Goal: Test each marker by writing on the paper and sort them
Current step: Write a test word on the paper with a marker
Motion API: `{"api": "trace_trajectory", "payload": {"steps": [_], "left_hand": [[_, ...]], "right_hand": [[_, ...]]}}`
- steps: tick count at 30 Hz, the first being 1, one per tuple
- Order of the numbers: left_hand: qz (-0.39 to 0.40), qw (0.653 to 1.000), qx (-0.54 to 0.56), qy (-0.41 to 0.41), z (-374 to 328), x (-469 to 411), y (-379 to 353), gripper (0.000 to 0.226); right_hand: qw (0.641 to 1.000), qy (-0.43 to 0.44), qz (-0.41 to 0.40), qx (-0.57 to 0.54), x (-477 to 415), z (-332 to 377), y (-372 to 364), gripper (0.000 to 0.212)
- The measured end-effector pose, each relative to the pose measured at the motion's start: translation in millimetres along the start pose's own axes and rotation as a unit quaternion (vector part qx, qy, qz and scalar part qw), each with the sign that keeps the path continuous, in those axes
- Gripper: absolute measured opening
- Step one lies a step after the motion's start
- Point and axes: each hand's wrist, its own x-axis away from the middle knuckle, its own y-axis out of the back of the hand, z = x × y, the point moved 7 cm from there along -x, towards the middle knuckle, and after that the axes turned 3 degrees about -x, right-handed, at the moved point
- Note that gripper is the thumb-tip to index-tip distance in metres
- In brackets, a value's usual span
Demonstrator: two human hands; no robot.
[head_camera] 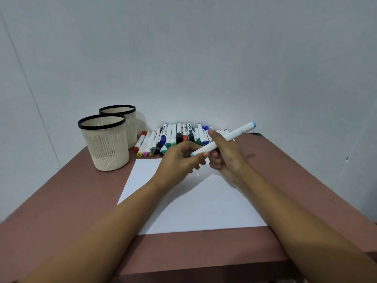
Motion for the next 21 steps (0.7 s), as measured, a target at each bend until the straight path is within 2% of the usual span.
{"api": "trace_trajectory", "payload": {"steps": [3,5,7,8,10,11,13,14,16,17,18,21], "left_hand": [[-0.033,0.991,0.117,0.056,6.1,-2.7,9.2,0.006],[-0.081,0.978,0.174,0.082,11.5,-5.4,22.2,0.006],[-0.136,0.962,0.220,0.083,13.8,-8.2,39.0,0.006],[-0.158,0.955,0.238,0.078,13.3,-9.2,47.6,0.005],[-0.191,0.945,0.259,0.065,10.9,-10.2,62.2,0.007],[-0.200,0.944,0.258,0.056,7.6,-10.4,67.8,0.008],[-0.215,0.952,0.214,0.034,-2.3,-13.7,78.6,0.009],[-0.223,0.958,0.176,0.024,-9.3,-16.4,84.8,0.009],[-0.236,0.967,0.093,0.004,-28.2,-24.3,100.4,0.006],[-0.242,0.969,0.046,-0.006,-38.3,-29.1,109.8,0.006],[-0.252,0.968,-0.011,-0.017,-49.2,-34.5,121.4,0.015],[-0.279,0.947,-0.152,-0.046,-77.9,-49.5,160.0,0.034]], "right_hand": [[0.999,-0.026,-0.005,0.020,-0.8,1.9,2.7,0.038],[0.998,-0.040,-0.029,-0.041,0.2,2.1,9.7,0.046],[0.992,-0.032,-0.083,-0.091,0.2,4.2,22.0,0.044],[0.991,-0.015,-0.116,-0.069,0.0,5.8,28.4,0.038],[0.980,0.053,-0.171,0.083,1.1,12.2,36.6,0.021],[0.964,0.098,-0.170,0.180,1.1,14.8,34.6,0.022],[0.914,0.149,-0.105,0.362,1.4,9.7,20.5,0.024],[0.880,0.151,-0.061,0.447,0.8,2.3,13.1,0.025],[0.785,0.141,0.014,0.604,-2.2,-13.3,2.6,0.032],[0.741,0.137,0.035,0.657,-3.6,-18.9,0.4,0.035],[0.714,0.136,0.045,0.685,-3.3,-21.0,-1.5,0.037],[0.713,0.139,0.046,0.686,-3.0,-21.2,-1.3,0.038]]}}
